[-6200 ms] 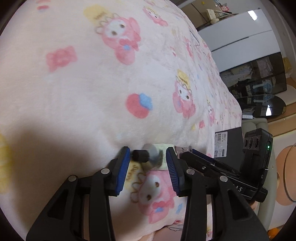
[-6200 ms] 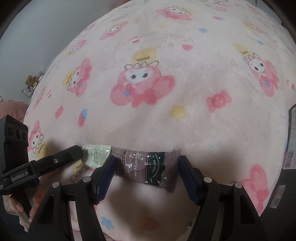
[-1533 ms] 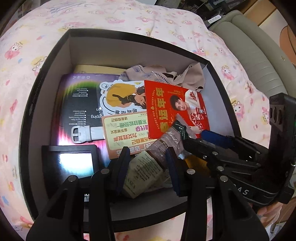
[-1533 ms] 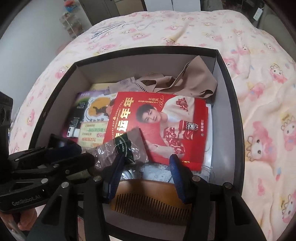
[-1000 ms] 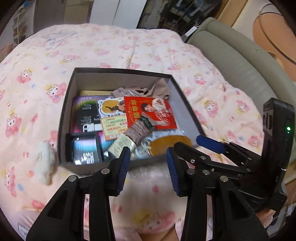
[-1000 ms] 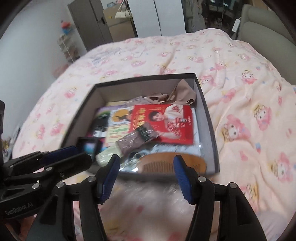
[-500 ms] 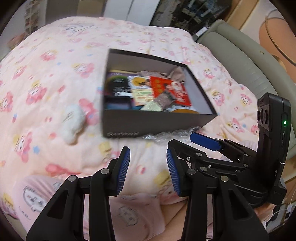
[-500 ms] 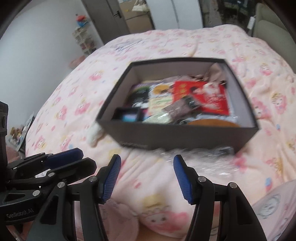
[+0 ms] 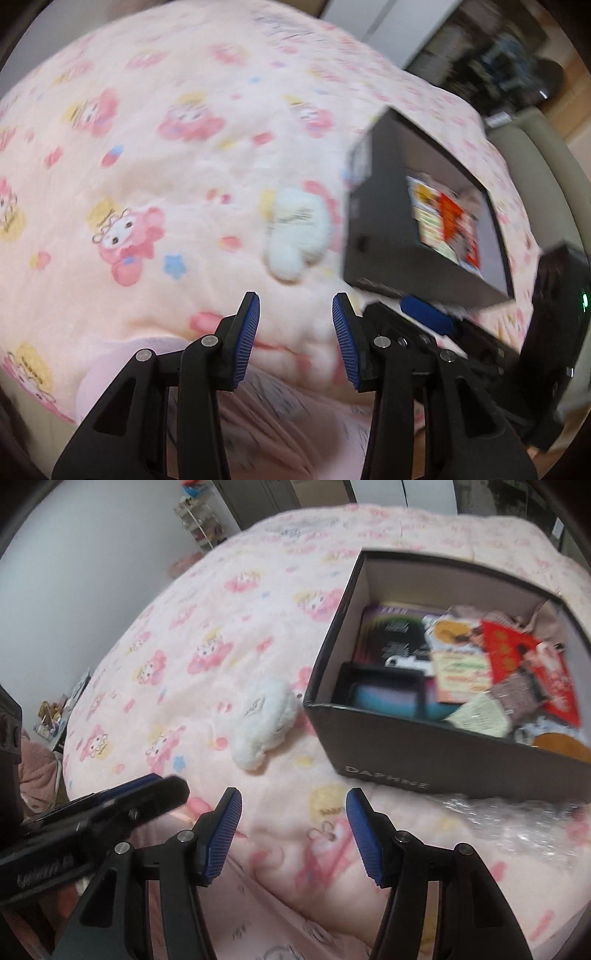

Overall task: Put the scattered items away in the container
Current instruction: 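Move the right gripper to the white fluffy plush keychain, then close the right gripper on the white plush keychain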

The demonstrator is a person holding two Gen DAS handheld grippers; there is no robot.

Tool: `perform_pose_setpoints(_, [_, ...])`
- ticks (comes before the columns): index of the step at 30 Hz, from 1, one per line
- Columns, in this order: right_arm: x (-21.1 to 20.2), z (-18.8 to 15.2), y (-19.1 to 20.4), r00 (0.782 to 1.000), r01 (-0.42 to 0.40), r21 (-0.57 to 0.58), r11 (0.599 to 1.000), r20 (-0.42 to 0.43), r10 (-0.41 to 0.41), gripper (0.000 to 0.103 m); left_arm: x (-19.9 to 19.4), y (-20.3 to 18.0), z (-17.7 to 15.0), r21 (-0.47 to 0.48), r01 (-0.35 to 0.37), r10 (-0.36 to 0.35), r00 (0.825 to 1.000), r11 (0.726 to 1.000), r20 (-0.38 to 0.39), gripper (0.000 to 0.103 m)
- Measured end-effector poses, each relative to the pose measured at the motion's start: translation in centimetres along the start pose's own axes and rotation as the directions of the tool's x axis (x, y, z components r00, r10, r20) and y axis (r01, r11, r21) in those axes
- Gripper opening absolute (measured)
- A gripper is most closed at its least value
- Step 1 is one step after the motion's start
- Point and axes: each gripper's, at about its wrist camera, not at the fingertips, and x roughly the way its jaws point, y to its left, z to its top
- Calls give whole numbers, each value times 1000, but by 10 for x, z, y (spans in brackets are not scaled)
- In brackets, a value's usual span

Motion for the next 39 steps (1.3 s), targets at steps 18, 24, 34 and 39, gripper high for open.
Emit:
perform_pose_setpoints(18, [79, 22, 9, 990, -105, 50, 993, -84, 109, 30, 82, 6, 38, -89, 81, -97, 977, 993, -192, 28])
perform_pose_setpoints(24, [39, -1, 4, 988, -149, 38, 988, -43, 151, 10, 49, -5, 12, -42, 130, -135, 980, 991, -147, 18])
perform_pose_setpoints(34, [-2, -25, -7, 989, -144, 46, 988, -26, 145, 12, 45, -2, 13, -64, 74, -81, 989, 995, -127, 39])
perform_pose_setpoints(39, [14, -5, 2, 986, -164, 76, 984, -18, 166, 47, 59, 18, 36, -166, 85, -107, 986, 982, -125, 45])
